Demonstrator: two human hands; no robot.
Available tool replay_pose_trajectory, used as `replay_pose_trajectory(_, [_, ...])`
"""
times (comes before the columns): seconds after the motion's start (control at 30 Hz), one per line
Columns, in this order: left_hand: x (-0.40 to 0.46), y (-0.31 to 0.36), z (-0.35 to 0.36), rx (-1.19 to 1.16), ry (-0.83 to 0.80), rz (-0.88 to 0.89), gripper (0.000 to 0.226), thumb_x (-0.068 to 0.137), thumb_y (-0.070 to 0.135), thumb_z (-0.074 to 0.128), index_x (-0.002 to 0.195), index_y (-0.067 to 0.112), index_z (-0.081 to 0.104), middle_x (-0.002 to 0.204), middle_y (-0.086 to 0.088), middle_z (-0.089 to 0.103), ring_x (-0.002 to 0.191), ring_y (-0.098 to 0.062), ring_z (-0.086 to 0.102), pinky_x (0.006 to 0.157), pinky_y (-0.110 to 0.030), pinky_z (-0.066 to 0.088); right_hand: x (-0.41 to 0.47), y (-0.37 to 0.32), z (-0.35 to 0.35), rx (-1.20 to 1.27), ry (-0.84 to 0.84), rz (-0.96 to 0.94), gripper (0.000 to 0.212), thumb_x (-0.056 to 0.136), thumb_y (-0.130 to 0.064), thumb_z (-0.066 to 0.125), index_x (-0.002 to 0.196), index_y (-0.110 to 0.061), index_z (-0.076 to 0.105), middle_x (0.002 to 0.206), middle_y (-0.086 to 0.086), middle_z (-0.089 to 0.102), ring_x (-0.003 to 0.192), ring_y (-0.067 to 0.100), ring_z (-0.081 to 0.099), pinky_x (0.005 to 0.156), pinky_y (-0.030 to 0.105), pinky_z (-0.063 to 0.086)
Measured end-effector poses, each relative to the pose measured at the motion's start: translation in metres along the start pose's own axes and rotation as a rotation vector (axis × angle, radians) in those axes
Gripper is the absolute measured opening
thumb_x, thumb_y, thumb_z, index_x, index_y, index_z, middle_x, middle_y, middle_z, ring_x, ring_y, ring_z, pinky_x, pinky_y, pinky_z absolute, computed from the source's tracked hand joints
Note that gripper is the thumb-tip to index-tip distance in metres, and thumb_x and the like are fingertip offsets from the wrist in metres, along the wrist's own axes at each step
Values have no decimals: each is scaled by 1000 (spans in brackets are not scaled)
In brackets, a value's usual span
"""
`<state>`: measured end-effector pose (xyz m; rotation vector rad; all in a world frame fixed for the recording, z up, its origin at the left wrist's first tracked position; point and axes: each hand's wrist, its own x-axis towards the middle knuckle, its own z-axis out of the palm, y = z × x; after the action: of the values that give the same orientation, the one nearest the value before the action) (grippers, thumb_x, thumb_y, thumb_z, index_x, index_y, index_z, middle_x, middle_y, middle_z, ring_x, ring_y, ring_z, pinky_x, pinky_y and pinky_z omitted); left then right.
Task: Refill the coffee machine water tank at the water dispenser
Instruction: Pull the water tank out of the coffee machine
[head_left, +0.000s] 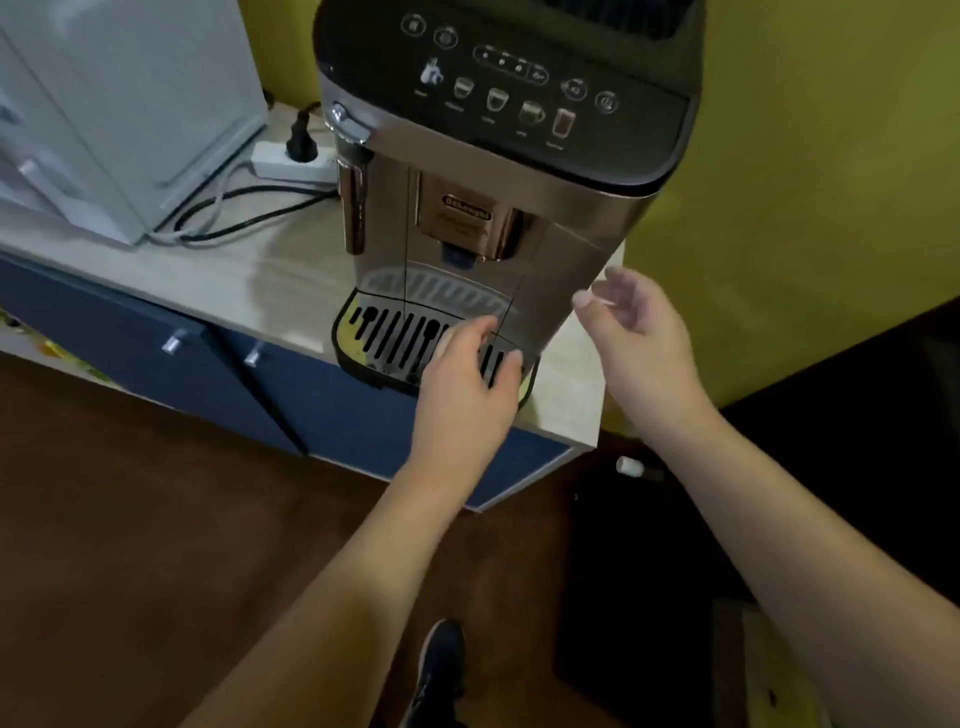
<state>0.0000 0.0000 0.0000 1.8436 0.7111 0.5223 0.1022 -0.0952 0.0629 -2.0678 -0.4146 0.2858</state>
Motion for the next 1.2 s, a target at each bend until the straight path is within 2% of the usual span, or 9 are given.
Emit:
replay_pose_trajectory(0.1, [24, -2, 21, 55, 51, 35, 50, 97, 28, 61, 142, 12, 47, 142, -3, 49, 130, -15, 48, 104, -24, 40, 24, -4, 5, -92, 29, -27, 31, 96, -41, 54, 121, -23, 57, 93, -19, 60, 84, -4, 56, 68, 14, 40])
replay_pose_trajectory(0.23, [38, -4, 46, 51, 65, 67, 61, 94, 31, 66, 148, 19, 39, 154, -4, 32, 136, -20, 44, 105, -26, 38, 40, -9, 4, -156, 77, -28, 34, 97, -47, 48, 114, -21, 61, 88, -16, 59, 77, -5, 53, 55, 9, 35])
replay_pose_trajectory(0.37, [39, -6, 57, 88, 137, 90, 69, 95, 28, 64, 153, 15, 28, 163, -7, 12, 142, -24, 38, 112, -28, 32, 44, -14, 4, -223, 76, -39, 25, 99, -47, 45, 101, -25, 57, 83, -17, 56, 72, -3, 51, 55, 12, 33])
replay_pose_trajectory(0.5, [36, -4, 62, 21, 79, 56, 72, 100, 32, 50, 158, 13, 12, 167, -7, -1, 148, -30, 27, 117, -40, 31, 42, -15, 8, -340, 75, -48, 36, 102, -45, 37, 110, -17, 59, 87, -6, 57, 68, 3, 50, 54, 20, 33])
replay_pose_trajectory(0.63, [40, -8, 66, 139, 76, 63, 87, 95, 27, 67, 159, 9, 10, 167, -14, -5, 134, -32, 51, 104, -36, 49, 39, -19, 15, -405, 113, -44, 44, 103, -44, 34, 116, -9, 57, 100, 6, 60, 86, 23, 52, 72, 31, 37])
replay_pose_trajectory(0.83, [40, -3, 67, 95, 82, 39, 92, 90, 33, 72, 158, 8, 14, 167, -11, -3, 134, -34, 51, 97, -42, 54, 38, -18, 17, -390, 171, -55, 39, 103, -38, 36, 109, -8, 60, 94, 6, 62, 82, 23, 54, 66, 31, 35])
replay_pose_trajectory(1.0, [37, 4, 61, 76, 80, 26, 86, 85, 43, 75, 150, 12, 29, 166, -9, 11, 138, -28, 44, 100, -38, 50, 25, -13, 9, -291, 197, -15, 38, 102, -38, 35, 76, -15, 50, 69, -5, 51, 60, 8, 44, 49, 28, 27])
replay_pose_trajectory(1.1, [34, 12, 58, 172, 167, 97, 75, 81, 43, 78, 137, 9, 42, 139, -12, 47, 121, -25, 53, 95, -35, 52, 25, -21, 1, -314, 107, -9, 38, 100, -39, 38, 66, -21, 42, 68, -3, 50, 59, 10, 44, 50, 30, 28])
replay_pose_trajectory(1.2, [33, 20, 53, 219, 184, 75, 63, 78, 41, 80, 123, 11, 47, 121, -7, 53, 111, -22, 54, 88, -32, 51, 27, -32, -11, -292, -15, 49, 33, 95, -39, 46, 72, -17, 54, 73, 1, 61, 67, 20, 57, 55, 34, 41])
